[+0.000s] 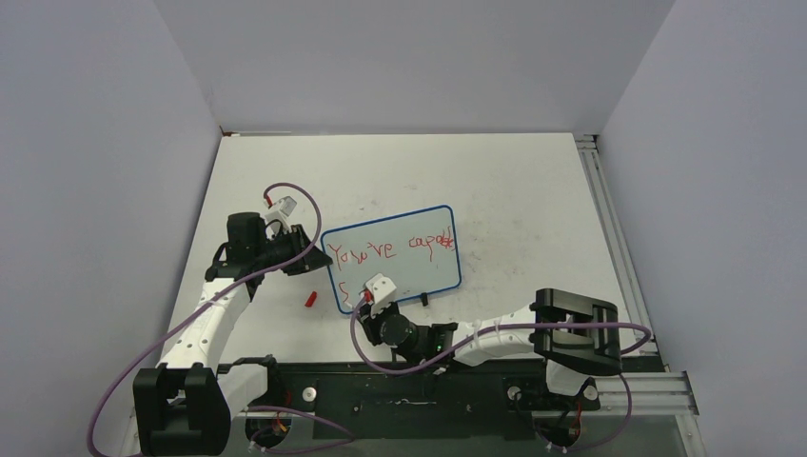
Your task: Write a sentence on the whiteboard
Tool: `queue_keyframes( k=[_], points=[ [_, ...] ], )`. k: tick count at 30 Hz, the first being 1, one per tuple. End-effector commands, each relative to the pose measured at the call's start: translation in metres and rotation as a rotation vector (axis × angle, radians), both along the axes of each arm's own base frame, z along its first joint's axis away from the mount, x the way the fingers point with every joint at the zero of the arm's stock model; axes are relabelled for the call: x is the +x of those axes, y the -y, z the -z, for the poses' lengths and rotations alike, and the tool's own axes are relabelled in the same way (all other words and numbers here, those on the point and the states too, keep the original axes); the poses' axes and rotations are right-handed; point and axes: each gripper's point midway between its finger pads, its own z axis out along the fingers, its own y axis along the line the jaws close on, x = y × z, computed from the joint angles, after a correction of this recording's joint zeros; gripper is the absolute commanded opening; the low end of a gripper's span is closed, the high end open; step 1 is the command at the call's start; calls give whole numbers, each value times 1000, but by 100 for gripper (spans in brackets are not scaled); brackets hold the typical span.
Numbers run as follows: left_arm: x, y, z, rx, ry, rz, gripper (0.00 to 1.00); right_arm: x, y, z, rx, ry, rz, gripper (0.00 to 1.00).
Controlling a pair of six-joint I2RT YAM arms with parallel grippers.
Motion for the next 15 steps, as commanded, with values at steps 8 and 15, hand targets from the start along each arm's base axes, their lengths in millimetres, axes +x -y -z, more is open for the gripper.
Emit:
queue_keyframes(
  k=[8, 15],
  points=[
    [10, 2, -22, -5, 75, 8, 19, 6, -16, -39, 74, 56, -7, 5],
    [9, 2, -22, -3, 76, 7, 19, 12, 2, -57, 85, 79, 46, 5]
  ],
)
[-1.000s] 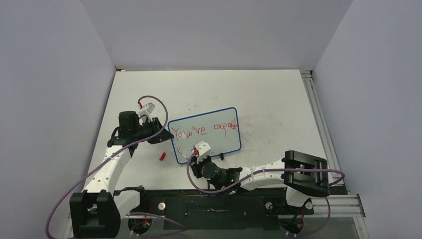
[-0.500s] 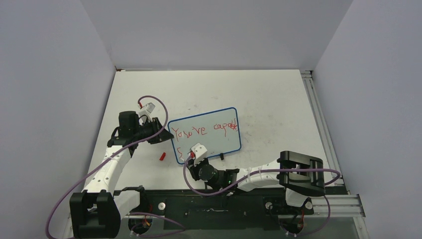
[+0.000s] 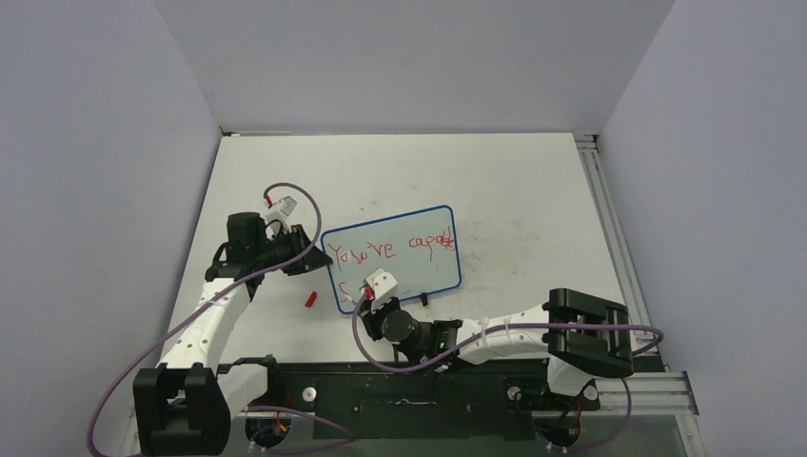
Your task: Write a sentence on the whiteboard
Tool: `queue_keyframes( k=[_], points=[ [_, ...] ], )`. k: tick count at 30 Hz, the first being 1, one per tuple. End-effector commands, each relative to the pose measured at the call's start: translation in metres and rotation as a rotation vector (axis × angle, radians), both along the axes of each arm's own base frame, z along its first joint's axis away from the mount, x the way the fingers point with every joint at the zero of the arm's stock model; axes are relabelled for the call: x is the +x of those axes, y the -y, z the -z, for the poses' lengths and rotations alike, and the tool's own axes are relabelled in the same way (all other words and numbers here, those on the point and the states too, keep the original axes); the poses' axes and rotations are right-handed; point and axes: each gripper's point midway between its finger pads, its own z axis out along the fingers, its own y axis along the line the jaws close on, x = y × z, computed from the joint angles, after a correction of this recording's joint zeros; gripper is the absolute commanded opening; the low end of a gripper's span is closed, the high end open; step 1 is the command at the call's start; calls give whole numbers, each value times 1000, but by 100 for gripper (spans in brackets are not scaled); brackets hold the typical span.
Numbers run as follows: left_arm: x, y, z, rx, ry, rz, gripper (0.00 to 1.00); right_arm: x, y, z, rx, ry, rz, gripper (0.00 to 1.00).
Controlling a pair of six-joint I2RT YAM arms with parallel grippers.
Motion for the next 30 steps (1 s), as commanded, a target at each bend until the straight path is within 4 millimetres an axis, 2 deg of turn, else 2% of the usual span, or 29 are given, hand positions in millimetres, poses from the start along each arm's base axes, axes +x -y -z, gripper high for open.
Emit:
queue_keyframes(
  k=[1, 8, 30],
  points=[
    [9, 2, -22, -4, 74, 8, 19, 10, 6, -42, 86, 48, 60, 5],
    [9, 2, -22, -4, 75, 7, 19, 16, 13, -38, 66, 48, 82, 5],
    [9, 2, -21, -4, 72, 7, 19, 16, 5, -19, 52, 14, 59, 5]
  ],
)
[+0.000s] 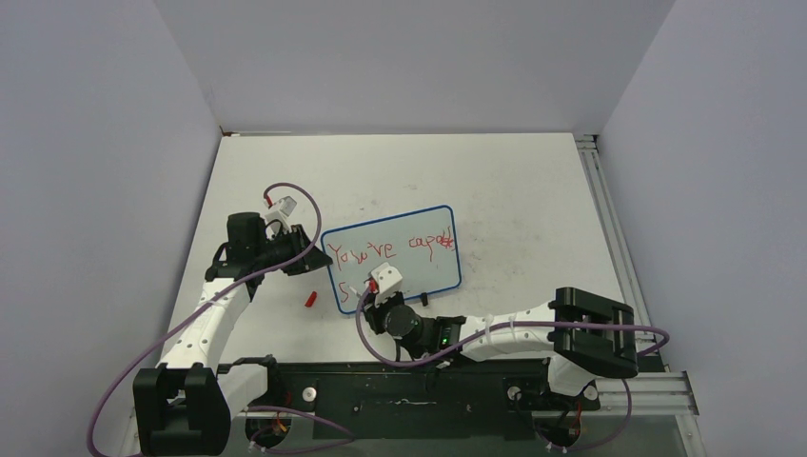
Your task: Write a sentence on the whiteboard
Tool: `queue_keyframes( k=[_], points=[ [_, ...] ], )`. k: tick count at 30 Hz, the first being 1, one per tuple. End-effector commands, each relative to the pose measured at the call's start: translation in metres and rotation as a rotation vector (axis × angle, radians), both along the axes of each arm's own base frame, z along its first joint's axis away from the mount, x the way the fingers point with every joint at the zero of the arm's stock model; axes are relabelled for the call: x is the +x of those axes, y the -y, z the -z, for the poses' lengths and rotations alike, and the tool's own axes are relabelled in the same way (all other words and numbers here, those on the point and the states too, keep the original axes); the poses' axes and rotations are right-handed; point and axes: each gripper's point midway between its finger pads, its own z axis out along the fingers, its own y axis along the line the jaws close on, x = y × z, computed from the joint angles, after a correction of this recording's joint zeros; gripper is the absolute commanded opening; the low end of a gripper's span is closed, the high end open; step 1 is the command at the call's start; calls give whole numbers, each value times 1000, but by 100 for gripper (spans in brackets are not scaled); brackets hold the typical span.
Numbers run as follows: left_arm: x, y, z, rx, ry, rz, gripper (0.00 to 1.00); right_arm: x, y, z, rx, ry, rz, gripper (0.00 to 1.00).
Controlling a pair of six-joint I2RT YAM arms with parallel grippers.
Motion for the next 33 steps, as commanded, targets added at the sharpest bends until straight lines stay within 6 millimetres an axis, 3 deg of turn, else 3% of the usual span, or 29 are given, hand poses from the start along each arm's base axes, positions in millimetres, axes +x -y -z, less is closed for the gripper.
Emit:
queue_keyframes(
  k=[1, 17, 33],
  points=[
    [9, 2, -21, -4, 72, 7, 19, 3, -6, -4, 32, -2, 1, 5],
    [9, 2, -21, -3, 72, 7, 19, 6, -4, 4, 22, -13, 17, 5],
    [9, 2, -21, -4, 74, 7, 19, 12, 26, 11, -10, -17, 109, 5]
  ],
)
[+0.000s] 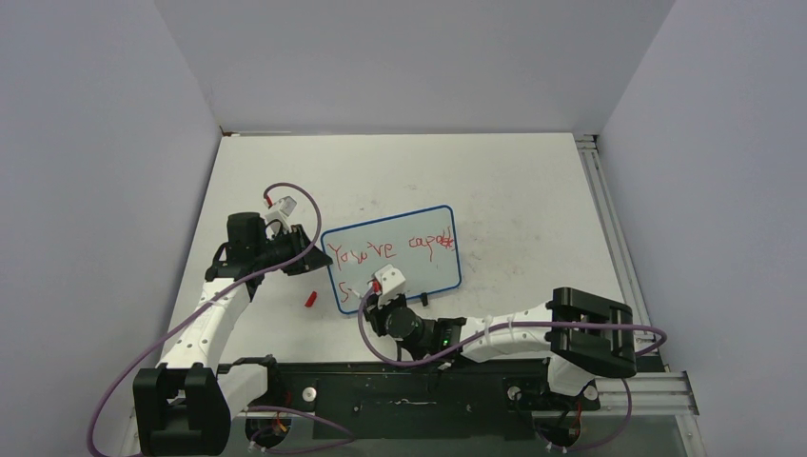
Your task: Write a sentence on the whiteboard
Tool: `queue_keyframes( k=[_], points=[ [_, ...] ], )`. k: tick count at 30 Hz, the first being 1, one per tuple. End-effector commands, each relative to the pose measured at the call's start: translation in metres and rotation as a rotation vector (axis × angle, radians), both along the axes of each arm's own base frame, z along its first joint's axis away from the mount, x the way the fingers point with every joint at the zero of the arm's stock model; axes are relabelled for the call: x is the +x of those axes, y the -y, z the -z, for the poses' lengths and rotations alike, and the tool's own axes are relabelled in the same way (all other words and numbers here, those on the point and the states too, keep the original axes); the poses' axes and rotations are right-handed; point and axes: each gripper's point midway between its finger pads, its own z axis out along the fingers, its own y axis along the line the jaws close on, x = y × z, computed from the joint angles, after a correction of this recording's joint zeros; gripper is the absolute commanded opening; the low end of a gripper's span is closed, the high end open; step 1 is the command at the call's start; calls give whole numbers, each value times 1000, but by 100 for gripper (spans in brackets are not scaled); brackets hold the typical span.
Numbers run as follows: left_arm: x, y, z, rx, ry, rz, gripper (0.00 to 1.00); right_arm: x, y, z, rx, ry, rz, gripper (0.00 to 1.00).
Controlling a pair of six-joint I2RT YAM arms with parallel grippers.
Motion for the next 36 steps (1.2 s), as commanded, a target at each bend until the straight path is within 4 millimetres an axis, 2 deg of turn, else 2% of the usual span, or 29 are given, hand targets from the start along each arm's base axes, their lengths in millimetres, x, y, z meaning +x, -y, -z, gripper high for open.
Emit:
queue_keyframes(
  k=[1, 6, 10, 16, 23, 30, 36],
  points=[
    [9, 2, -22, -4, 74, 9, 19, 12, 25, -2, -8, 14, 95, 5],
    [9, 2, -22, -5, 74, 8, 19, 13, 29, -2, -9, 15, 107, 5],
    [9, 2, -21, -4, 74, 7, 19, 12, 25, -7, -3, 22, 86, 5],
    [9, 2, -22, -4, 75, 7, 19, 2, 10, -31, 36, 54, 1, 5],
    [9, 1, -22, -3, 75, 6, 19, 3, 0, -55, 69, 86, -9, 5],
    [9, 1, -23, -2, 80, 5, 19, 10, -10, -58, 72, 104, -3, 5],
    [9, 1, -23, -3, 78, 6, 19, 16, -9, -48, 59, 91, 18, 5]
  ],
)
